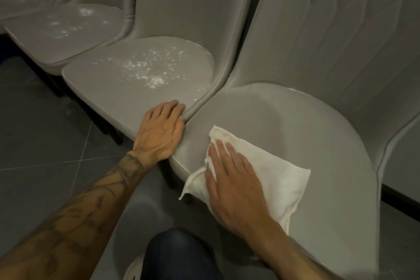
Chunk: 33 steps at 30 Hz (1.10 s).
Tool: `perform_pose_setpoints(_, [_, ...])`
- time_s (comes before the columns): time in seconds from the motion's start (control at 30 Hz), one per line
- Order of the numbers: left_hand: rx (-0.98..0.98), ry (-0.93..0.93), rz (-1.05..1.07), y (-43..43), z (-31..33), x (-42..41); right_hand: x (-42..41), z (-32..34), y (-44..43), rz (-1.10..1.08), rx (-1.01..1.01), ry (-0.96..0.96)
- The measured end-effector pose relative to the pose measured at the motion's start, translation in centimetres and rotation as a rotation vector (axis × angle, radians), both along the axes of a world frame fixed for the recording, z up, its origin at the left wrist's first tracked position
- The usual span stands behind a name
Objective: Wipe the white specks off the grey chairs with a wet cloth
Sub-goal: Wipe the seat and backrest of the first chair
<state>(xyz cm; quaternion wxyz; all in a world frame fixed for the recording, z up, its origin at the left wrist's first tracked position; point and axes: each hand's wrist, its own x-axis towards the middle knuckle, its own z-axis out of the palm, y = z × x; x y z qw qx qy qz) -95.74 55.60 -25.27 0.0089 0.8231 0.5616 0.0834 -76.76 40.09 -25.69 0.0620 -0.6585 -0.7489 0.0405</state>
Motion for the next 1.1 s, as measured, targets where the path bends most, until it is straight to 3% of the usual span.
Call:
perform_pose_setpoints(0.2, [-0.008, -0.009, -0.005, 0.0, 0.2, 0.2, -5.1, 1.0, 4.9, 0.000, -0.069, 0.055])
perform_pose_setpoints(0.33, [0.002, -0.019, -0.006, -0.1, 0.1, -0.2, -3.4, 0.1, 2.1, -0.056, -0.044, 0.036])
perform_pose_setpoints(0.53, [-0.010, -0.023, -0.014, -0.1, 0.3, -0.2, -6.9, 0.7, 5.0, -0.125, -0.061, 0.106])
perform_pose_setpoints(0.7, [0.001, -0.011, -0.012, 0.0, 0.0, -0.2, -4.1, -0.1, 0.7, -0.165, 0.018, 0.059])
perform_pose_setpoints(0.87, [0.003, -0.025, -0.005, 0.1, -0.2, 0.2, -8.1, 0.1, 4.9, -0.138, -0.006, 0.232])
perform_pose_setpoints(1.1, [0.072, 0.003, -0.027, 0.1, -0.3, 0.1, 2.2, -0.4, -5.6, -0.174, -0.061, 0.018])
